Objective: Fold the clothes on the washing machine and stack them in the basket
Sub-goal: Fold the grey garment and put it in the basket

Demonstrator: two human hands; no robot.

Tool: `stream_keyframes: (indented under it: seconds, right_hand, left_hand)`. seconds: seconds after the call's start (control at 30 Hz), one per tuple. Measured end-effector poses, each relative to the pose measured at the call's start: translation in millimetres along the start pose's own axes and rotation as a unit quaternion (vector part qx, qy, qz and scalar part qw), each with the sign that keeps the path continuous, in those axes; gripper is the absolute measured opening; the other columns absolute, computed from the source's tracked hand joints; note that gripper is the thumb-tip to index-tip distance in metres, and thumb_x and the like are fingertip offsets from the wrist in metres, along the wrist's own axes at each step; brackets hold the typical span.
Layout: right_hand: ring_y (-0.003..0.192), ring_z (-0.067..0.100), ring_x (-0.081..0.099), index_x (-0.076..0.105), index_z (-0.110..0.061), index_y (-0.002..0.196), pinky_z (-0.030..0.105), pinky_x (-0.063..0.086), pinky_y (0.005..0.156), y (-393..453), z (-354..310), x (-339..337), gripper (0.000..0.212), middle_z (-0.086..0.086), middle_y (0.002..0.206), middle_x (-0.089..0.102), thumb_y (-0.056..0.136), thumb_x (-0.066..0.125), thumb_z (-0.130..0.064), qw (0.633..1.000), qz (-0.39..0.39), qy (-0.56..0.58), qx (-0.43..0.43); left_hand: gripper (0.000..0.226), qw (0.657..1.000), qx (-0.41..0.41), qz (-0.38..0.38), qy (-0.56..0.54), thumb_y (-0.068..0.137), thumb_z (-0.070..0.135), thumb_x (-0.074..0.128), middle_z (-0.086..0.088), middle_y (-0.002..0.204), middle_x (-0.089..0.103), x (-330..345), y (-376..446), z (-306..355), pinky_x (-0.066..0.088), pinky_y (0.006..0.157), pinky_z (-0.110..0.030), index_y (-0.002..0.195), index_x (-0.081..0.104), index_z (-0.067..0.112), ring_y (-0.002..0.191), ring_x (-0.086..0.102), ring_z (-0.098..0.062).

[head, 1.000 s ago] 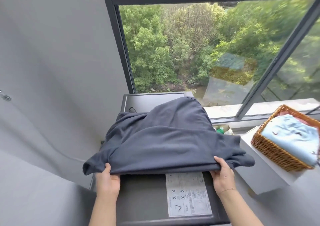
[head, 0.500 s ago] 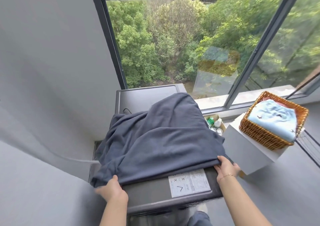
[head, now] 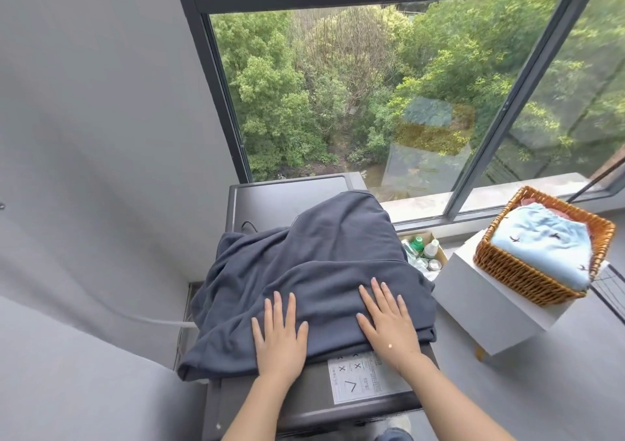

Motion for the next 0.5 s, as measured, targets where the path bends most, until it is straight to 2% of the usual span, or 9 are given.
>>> stream_keyframes:
  seconds: [0.07,0.1,0.17,0.23,0.3,0.43,0.5]
  right_hand:
    - [0.148,0.015,0.007,0.024,-0.032,0.151,0.034,-0.002,0.115,0.2,-0.1,-5.6,0.069,-0.008,0.16,0.007,0.087,0.017,-0.057,0.998,0.042,0.034,0.003]
    - [0.145,0.019,0.023,0.041,-0.03,0.144,0.037,0.011,0.115,1.1,0.5,-11.9,0.059,-0.006,0.157,0.025,0.089,0.034,-0.049,0.996,0.074,0.049,0.009]
    - [0.118,0.026,0.052,0.066,-0.024,0.114,0.041,0.038,0.096,15.2,3.9,-31.3,0.036,-0.001,0.126,0.058,0.082,0.052,-0.033,0.987,0.136,0.078,0.026]
    - [0.1,0.026,0.058,0.07,-0.018,0.095,0.036,0.043,0.083,38.8,7.6,-47.9,0.018,-0.001,0.099,0.059,0.084,0.055,-0.021,0.977,0.121,0.164,0.06]
    - [0.095,0.023,0.06,0.068,-0.016,0.094,0.033,0.044,0.081,63.3,4.2,-59.3,0.015,-0.004,0.092,0.056,0.086,0.055,-0.013,0.968,0.074,0.227,0.07]
    - [0.088,0.015,0.055,0.068,-0.018,0.099,0.033,0.046,0.088,126.2,-26.0,-91.4,0.025,-0.001,0.098,0.06,0.085,0.052,-0.005,0.975,0.053,0.215,-0.02]
    - [0.1,0.014,0.055,0.068,-0.019,0.104,0.031,0.044,0.092,152.3,-45.7,-99.6,0.034,-0.001,0.111,0.06,0.085,0.047,-0.001,0.978,0.021,0.196,-0.066]
  left_hand:
    - [0.065,0.999,-0.018,-0.044,-0.014,0.095,0.052,0.02,0.001,0.162,-0.002,1.0,2.3,-4.9,0.007,0.118,-0.048,0.154,0.003,0.031,0.149,0.003,-0.02]
    - [0.062,0.996,-0.038,-0.061,-0.049,0.096,0.046,0.033,0.002,0.162,0.007,-2.8,5.9,-7.9,0.009,0.118,-0.044,0.154,0.012,0.031,0.148,0.009,-0.018]
    - [0.046,0.983,-0.082,-0.016,-0.163,0.094,0.03,0.048,0.003,0.147,0.041,-30.3,20.4,-15.3,0.028,0.111,-0.037,0.14,0.044,0.027,0.136,0.037,-0.016]
    - [0.031,0.948,-0.12,0.043,-0.29,0.091,0.014,0.052,0.0,0.124,0.06,-58.2,37.8,-27.4,0.042,0.098,-0.032,0.121,0.06,0.02,0.114,0.056,-0.018]
    - [0.029,0.939,-0.115,0.073,-0.315,0.089,0.006,0.052,-0.003,0.115,0.063,-80.4,56.6,-31.9,0.044,0.087,-0.028,0.113,0.063,0.016,0.096,0.06,-0.017]
    - [0.03,0.947,-0.102,0.102,-0.287,0.087,0.001,0.051,-0.004,0.117,0.06,-112.6,117.2,-34.1,0.041,0.084,-0.022,0.112,0.064,0.012,0.089,0.06,-0.018]
    - [0.029,0.958,-0.099,0.09,-0.255,0.087,0.004,0.054,-0.006,0.12,0.058,-114.5,145.9,-35.6,0.043,0.089,-0.025,0.113,0.064,0.013,0.093,0.06,-0.02]
Point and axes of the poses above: each hand's wrist, its own y-axis towards the middle knuckle, its own x-axis out of the palm, z = x × y, the point moved 8 cm from there along y, towards the middle knuckle
